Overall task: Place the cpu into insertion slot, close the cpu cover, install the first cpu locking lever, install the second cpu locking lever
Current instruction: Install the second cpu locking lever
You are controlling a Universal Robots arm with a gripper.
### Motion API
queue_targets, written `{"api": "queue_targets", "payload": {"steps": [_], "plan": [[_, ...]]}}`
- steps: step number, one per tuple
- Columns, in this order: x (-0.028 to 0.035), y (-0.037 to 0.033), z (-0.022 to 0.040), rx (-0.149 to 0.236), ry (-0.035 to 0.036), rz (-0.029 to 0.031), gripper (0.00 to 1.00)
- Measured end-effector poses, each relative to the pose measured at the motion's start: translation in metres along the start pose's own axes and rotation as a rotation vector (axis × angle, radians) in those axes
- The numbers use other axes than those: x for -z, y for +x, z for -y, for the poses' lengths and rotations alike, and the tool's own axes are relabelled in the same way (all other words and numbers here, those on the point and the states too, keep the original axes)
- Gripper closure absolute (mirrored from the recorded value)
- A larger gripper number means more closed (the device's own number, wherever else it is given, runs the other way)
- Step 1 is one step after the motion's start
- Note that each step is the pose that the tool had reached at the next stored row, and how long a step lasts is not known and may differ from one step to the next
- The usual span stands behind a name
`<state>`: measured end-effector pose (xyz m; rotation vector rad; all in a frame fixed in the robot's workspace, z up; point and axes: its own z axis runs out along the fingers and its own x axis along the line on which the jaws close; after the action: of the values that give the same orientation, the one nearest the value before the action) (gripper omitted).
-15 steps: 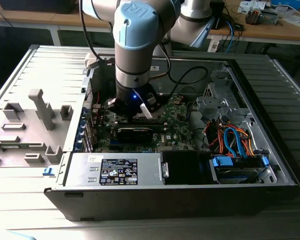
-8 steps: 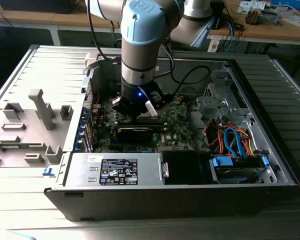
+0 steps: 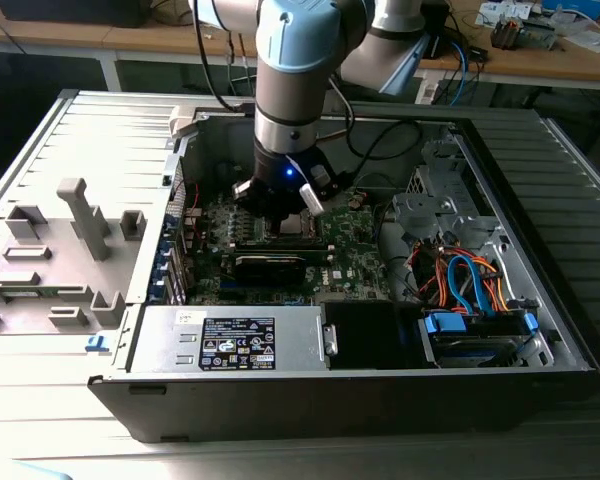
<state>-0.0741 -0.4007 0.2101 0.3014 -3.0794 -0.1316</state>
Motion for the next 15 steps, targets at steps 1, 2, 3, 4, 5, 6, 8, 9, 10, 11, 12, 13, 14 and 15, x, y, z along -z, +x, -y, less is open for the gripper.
{"api": "queue_targets", "payload": {"steps": [1,2,3,4,5,6,8,9,10,11,12,13,14,15], "plan": [[-0.0002,-0.0018,-0.003,0.0,0.0036,-0.0007,0.89],[-0.0003,-0.0028,-0.0051,0.0,0.0074,-0.0015,0.89],[0.0006,-0.0038,-0.0076,-0.001,0.0145,-0.0028,0.89],[0.0037,-0.0038,-0.0084,-0.001,0.0199,-0.0041,0.89],[0.006,-0.0039,-0.0088,-0.001,0.0239,-0.0047,0.89],[0.0092,-0.004,-0.0094,-0.002,0.0305,-0.006,0.89],[0.0153,-0.004,-0.0102,-0.002,0.0372,-0.0073,0.89],[0.0188,-0.0038,-0.0105,-0.002,0.0378,-0.0075,0.89],[0.0236,-0.0036,-0.011,-0.002,0.0386,-0.0076,0.89],[0.0272,-0.0035,-0.0113,-0.002,0.039,-0.0076,0.89],[0.0299,-0.0034,-0.0115,-0.002,0.0395,-0.0078,0.89],[0.0325,-0.0033,-0.0118,-0.002,0.0399,-0.0079,0.89],[0.0346,-0.0032,-0.012,-0.002,0.04,-0.0079,0.89],[0.0363,-0.0032,-0.0121,-0.002,0.04,-0.0079,0.89]]}}
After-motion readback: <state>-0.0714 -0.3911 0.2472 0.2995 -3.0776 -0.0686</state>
